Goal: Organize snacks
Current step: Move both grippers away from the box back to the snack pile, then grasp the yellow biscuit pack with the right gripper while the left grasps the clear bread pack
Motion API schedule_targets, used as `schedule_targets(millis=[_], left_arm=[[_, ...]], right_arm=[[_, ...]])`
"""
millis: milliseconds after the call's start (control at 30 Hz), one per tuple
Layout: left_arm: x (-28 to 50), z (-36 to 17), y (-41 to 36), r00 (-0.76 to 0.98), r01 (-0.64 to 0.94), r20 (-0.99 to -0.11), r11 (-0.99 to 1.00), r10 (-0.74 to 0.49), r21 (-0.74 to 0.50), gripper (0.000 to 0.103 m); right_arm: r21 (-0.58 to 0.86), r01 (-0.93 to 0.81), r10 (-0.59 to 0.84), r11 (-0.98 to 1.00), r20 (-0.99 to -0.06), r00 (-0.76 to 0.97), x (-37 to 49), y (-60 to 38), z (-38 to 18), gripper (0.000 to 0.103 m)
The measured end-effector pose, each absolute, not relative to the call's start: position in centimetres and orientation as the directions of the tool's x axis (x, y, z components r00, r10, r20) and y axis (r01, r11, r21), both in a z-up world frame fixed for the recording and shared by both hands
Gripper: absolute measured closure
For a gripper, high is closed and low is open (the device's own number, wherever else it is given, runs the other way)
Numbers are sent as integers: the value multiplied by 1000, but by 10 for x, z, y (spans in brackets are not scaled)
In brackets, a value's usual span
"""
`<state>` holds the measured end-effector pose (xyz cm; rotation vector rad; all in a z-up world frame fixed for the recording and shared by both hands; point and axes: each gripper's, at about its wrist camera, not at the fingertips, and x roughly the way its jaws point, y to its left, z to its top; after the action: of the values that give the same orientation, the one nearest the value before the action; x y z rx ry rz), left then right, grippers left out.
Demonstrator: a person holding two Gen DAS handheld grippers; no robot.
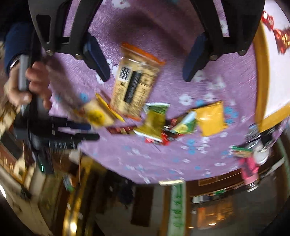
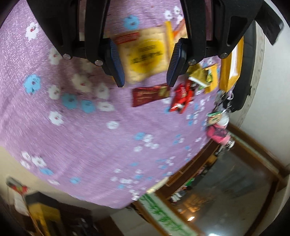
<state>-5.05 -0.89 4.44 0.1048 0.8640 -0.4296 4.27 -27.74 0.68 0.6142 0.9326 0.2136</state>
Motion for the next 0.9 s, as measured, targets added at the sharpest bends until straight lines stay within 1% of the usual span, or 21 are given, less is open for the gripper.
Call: schedule_targets(millis=[100,167,233,267,300,367,400,500,533,567,667,733,800,900], left_arm=[[-45,33,-34,568,429,-780,903,-263,8,14],[-37,28,-41,560,435,-792,900,-243,32,14],[-28,22,-44,549,434,-803,900,-232,36,14],[-23,19,-45,539,429,-811,903,-227,32,14],[-19,16,-45,534,416,-817,909,-218,30,14],[-13,10,-42,521,392,-830,920,-202,21,15],[-10,8,-40,509,386,-832,922,-219,-6,15],[-7,9,-34,521,364,-826,931,-217,-16,26],[-7,9,-33,525,356,-823,934,-216,-18,33],[-8,10,-31,530,347,-822,938,-210,-16,36],[-7,11,-21,528,321,-826,947,-199,-23,38],[-7,14,-11,535,298,-822,954,-194,-31,42],[-7,16,2,549,272,-815,962,-183,-32,44],[-4,16,23,562,240,-802,968,-203,-77,45]], right_arm=[[587,103,432,803,-693,577,45,-281,-2,56],[574,86,426,815,-693,581,45,-278,-1,53],[561,60,431,825,-696,575,45,-270,0,50],[550,44,429,834,-697,574,44,-266,1,45],[540,32,427,841,-699,574,44,-263,2,43],[548,-17,461,836,-686,562,43,-255,4,42],[554,-34,477,832,-681,555,43,-252,4,41],[543,-106,508,833,-675,535,40,-238,8,41],[536,-128,515,834,-675,529,39,-234,8,40],[529,-151,523,835,-676,519,39,-229,9,39],[536,-193,552,822,-663,505,35,-222,12,39],[540,-203,560,817,-656,506,35,-220,13,39],[540,-198,556,818,-654,512,35,-220,14,39],[546,-165,544,821,-663,514,38,-224,10,39]])
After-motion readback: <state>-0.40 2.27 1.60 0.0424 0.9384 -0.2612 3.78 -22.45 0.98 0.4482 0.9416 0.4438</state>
